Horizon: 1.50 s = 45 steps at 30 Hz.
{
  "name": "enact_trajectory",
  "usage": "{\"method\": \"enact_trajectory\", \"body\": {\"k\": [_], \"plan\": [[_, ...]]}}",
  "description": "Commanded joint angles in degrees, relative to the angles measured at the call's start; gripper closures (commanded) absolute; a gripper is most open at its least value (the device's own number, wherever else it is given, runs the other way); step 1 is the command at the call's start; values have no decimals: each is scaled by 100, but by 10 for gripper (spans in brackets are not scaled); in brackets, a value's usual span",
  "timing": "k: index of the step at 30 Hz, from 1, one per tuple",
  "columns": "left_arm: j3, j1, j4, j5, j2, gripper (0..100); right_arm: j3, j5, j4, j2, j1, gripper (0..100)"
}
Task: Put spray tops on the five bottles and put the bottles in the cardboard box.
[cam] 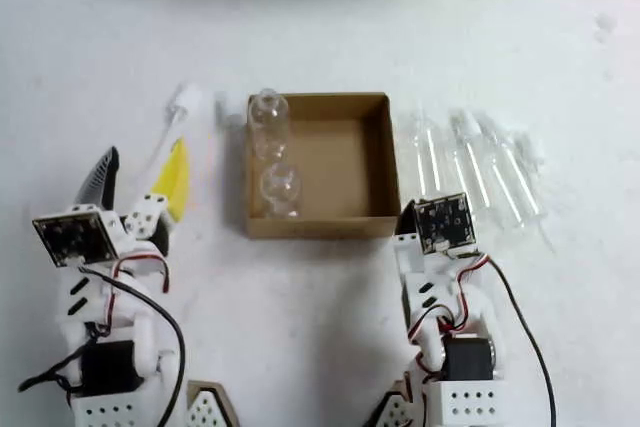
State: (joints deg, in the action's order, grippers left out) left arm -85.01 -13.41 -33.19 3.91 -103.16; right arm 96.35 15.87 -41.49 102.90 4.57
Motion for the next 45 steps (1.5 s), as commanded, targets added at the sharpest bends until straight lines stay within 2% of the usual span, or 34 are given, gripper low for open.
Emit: {"method": "enact_trajectory", "body": {"k": [1,3,5,9,13,19,23,36,45], "plan": [[527,-84,-202,-114,40,729,53,70,-4,13,-4,977],[932,4,-519,-229,242,729,53,70,-4,13,-4,977],[1503,224,-853,-651,760,729,53,70,-4,13,-4,977],[2892,497,-1442,-993,2633,729,53,70,-4,13,-13,977],[4563,462,-2163,-1011,5015,729,53,70,-4,13,-13,977],[7279,523,-3675,-949,8541,729,53,70,-4,13,-22,977],[8897,470,-4220,-316,10360,729,53,70,-4,13,-13,977],[12475,769,-4360,1231,13982,728,53,70,-4,13,-13,977],[14497,875,-4404,1363,16048,729,53,70,-4,13,-13,977]]}}
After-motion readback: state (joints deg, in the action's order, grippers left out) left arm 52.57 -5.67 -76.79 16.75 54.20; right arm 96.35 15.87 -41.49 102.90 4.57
